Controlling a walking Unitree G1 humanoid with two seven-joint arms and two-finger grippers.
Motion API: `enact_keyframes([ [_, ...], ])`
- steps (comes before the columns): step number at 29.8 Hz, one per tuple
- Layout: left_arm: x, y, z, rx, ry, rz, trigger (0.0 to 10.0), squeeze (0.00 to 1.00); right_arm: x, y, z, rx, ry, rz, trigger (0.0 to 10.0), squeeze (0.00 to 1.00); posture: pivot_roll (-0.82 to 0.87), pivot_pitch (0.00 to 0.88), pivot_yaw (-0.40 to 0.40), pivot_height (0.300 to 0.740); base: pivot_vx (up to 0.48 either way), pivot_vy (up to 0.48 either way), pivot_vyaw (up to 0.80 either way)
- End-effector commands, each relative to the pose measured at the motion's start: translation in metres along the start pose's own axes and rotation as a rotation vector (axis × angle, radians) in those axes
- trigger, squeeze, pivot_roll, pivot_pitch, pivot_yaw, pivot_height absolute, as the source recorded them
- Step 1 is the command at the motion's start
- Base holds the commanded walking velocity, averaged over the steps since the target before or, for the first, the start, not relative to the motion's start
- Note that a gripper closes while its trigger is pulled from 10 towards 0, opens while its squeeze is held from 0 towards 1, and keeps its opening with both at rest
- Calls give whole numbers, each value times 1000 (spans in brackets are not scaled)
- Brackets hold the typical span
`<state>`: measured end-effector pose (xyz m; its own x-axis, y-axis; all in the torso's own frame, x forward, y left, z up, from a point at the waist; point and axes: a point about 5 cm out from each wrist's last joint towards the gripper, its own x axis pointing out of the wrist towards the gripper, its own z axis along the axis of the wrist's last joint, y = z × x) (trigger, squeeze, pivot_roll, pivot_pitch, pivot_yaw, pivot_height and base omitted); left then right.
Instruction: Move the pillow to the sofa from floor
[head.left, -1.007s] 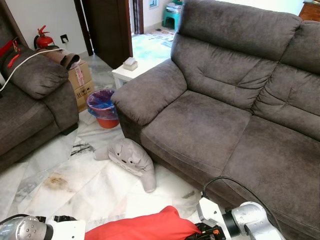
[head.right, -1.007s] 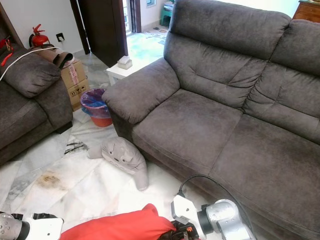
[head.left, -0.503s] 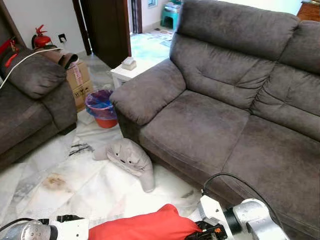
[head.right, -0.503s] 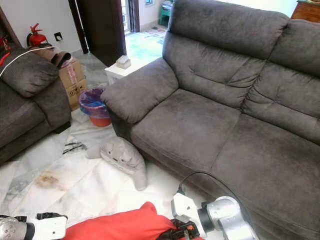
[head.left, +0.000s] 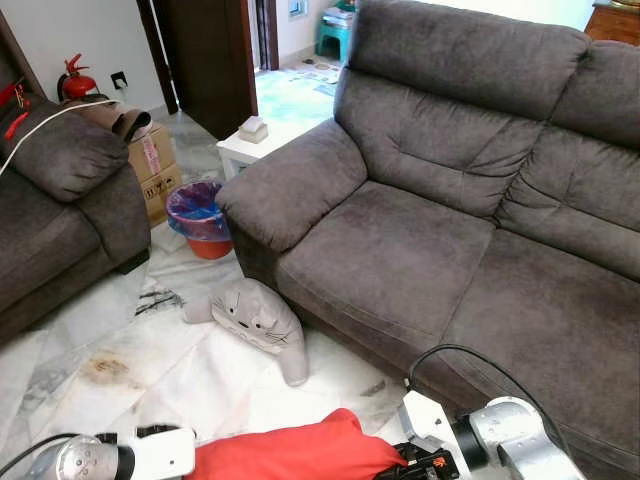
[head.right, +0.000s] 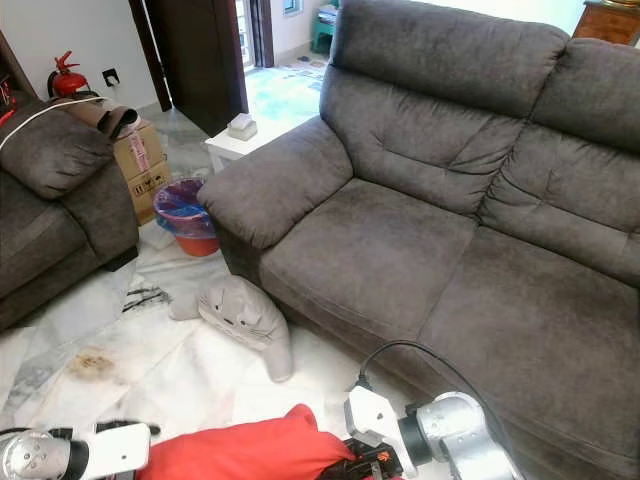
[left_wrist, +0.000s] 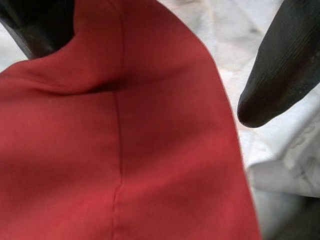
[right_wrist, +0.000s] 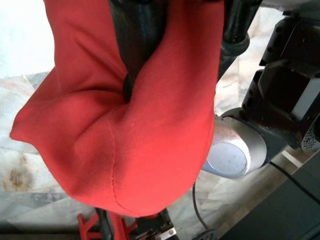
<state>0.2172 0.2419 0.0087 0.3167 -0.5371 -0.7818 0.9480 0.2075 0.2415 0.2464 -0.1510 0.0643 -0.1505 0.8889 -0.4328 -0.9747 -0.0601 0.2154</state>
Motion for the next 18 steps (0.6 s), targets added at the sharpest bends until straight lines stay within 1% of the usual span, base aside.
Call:
enact_keyframes([
  [1,1,-1,2,-17,-22,-10,10000,0,3,1,19,-83,-72,37,10000,0,141,127,-35,740,0,0,0],
  [3,0,-1,2,-18,-31,-11,10000,0,4,1,19,-81,-71,37,10000,0,143,127,-35,740,0,0,0],
  [7,-1,-2,4,-29,-49,-52,10000,0,7,1,19,-81,-71,41,10000,0,143,127,-33,740,0,0,0],
  [14,-1,-7,11,-8,-81,-128,10000,0,8,2,18,-81,-63,44,10000,0,142,127,-34,740,0,0,0],
  [18,0,-6,10,7,-55,-129,10000,0,8,2,19,-82,-62,43,10000,0,142,128,-34,740,0,0,0],
])
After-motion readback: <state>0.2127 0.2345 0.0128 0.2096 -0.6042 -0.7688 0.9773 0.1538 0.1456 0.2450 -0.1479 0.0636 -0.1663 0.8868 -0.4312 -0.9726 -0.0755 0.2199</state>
